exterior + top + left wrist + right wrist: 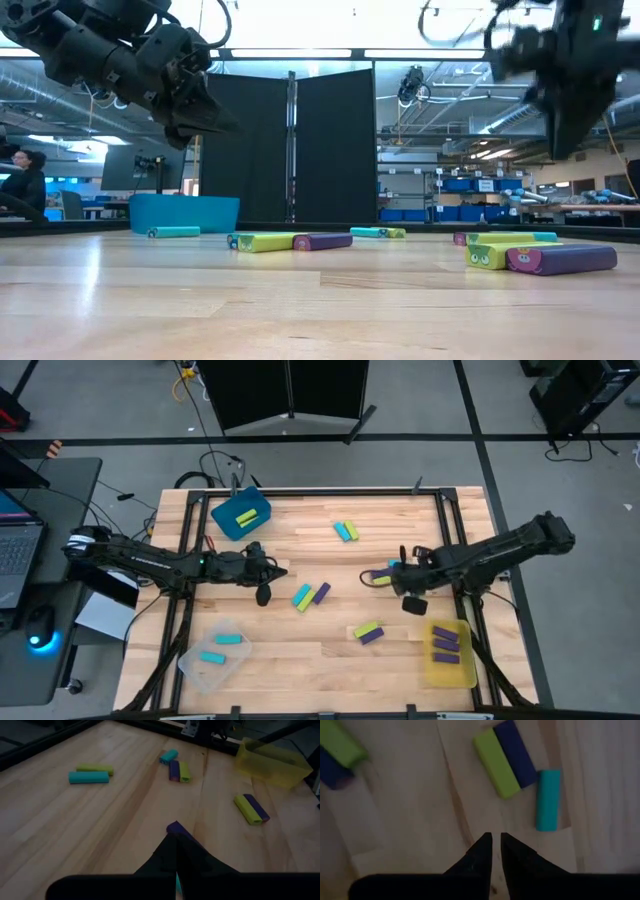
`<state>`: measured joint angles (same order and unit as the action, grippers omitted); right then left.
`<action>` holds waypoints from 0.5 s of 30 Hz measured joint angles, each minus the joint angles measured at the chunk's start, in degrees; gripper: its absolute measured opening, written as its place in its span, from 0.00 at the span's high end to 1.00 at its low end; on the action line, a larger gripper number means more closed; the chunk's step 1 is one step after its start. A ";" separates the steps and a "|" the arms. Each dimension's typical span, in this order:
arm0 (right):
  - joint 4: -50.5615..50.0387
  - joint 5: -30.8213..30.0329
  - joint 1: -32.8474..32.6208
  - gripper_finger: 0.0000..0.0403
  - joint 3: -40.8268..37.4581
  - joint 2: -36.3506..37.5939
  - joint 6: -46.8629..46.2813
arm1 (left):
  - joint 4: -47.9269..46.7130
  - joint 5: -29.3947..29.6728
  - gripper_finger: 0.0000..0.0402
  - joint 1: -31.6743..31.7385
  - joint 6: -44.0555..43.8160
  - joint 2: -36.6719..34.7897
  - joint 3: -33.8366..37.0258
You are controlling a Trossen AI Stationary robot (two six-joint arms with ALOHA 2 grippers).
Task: Sort blocks
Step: Put the blue block into the transparent bin
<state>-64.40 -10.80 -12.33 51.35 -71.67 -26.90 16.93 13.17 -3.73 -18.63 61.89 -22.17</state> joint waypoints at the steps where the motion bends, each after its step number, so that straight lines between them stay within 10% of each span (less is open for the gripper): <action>1: 1.59 0.49 1.48 0.87 -1.80 0.16 1.27 | 0.00 0.00 0.98 0.00 0.00 0.00 0.00; 15: 13.25 2.45 21.77 0.59 -11.66 0.23 11.74 | -0.14 -2.34 0.98 0.00 0.20 0.00 -0.83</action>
<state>-51.15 -8.35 9.44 39.68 -71.44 -15.16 16.78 10.83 -3.73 -18.44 61.89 -23.00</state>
